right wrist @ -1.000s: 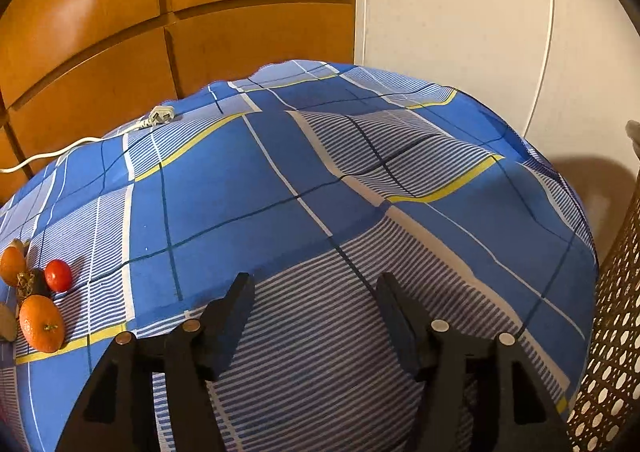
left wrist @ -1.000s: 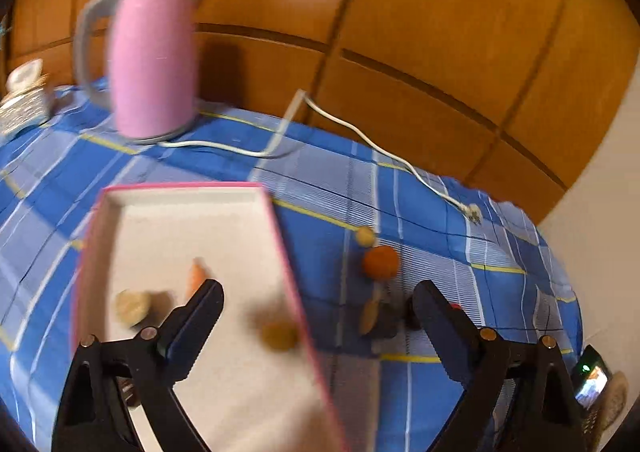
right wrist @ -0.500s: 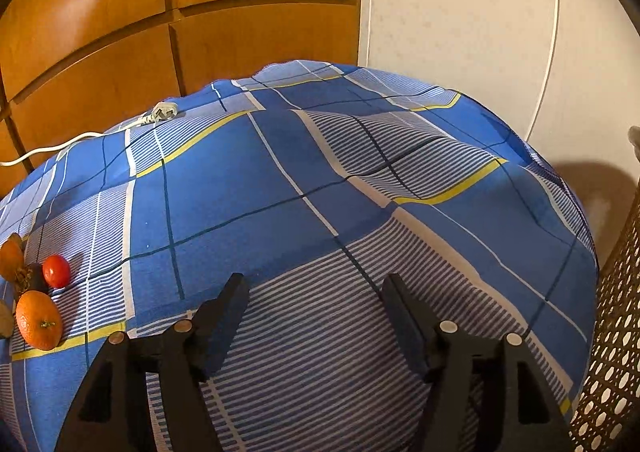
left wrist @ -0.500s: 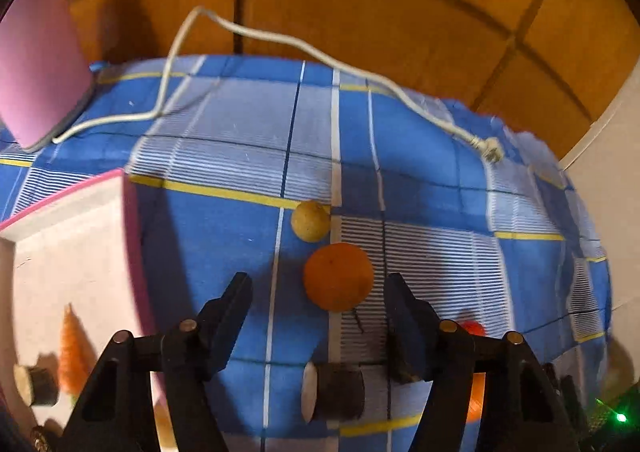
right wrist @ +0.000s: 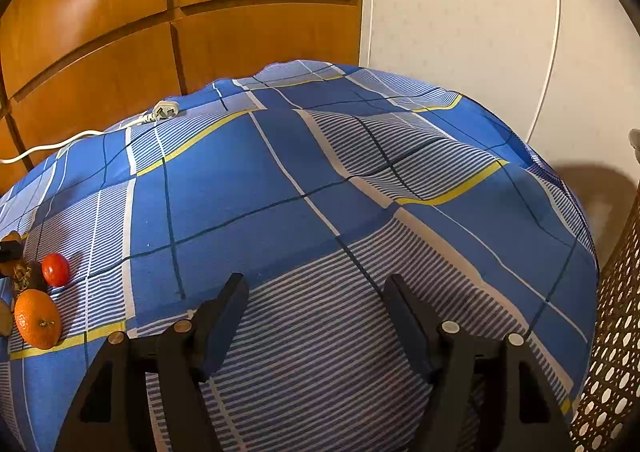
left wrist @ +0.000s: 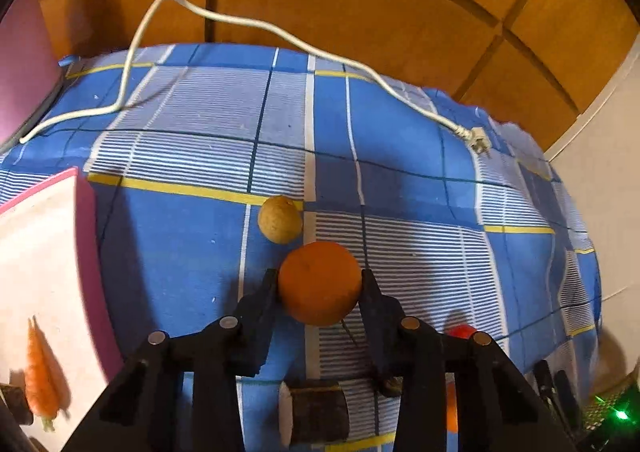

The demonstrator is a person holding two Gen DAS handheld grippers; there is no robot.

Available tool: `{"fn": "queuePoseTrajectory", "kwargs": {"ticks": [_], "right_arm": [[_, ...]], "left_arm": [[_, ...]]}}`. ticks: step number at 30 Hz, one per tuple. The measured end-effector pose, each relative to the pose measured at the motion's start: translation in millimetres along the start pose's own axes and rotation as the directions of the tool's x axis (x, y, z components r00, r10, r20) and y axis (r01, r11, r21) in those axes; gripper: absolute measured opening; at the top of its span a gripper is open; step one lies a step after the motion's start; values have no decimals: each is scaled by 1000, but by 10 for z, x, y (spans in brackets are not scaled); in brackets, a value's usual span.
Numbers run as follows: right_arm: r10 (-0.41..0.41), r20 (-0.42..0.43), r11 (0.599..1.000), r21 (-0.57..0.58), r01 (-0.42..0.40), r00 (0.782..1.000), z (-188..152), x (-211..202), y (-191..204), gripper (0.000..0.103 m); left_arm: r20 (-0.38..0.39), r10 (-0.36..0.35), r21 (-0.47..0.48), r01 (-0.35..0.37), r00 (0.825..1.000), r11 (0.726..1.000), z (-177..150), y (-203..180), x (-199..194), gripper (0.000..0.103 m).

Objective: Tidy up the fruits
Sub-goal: 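Move the left tool to the orange mandarin and close on it, then carry the mandarin into the tray and open the left tool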

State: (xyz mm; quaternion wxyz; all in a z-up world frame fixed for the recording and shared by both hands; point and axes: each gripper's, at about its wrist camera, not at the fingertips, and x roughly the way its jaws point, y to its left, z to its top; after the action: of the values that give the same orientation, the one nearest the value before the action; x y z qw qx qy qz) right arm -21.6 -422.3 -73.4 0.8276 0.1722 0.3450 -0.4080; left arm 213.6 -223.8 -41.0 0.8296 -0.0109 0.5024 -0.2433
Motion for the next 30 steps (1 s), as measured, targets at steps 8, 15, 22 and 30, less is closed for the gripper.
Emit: {"fn": "queuePoseTrajectory", "kwargs": {"ticks": [8, 15, 22, 30], "right_arm": [[0, 0, 1000, 0, 0, 1000, 3, 0, 1, 72], [-1, 0, 1000, 0, 1, 1000, 6, -2, 2, 72], [-2, 0, 1000, 0, 2, 1000, 9, -6, 3, 72], [-2, 0, 1000, 0, 2, 1000, 5, -2, 9, 72]], "left_arm": [[133, -56, -58, 65, 990, 996, -16, 175, -670, 39], [217, 59, -185, -18, 974, 983, -92, 862, -1167, 40], [193, 209, -310, -143, 959, 940, -177, 1597, -1232, 40], [144, 291, -386, -217, 946, 897, -331, 1966, -1162, 44]]}}
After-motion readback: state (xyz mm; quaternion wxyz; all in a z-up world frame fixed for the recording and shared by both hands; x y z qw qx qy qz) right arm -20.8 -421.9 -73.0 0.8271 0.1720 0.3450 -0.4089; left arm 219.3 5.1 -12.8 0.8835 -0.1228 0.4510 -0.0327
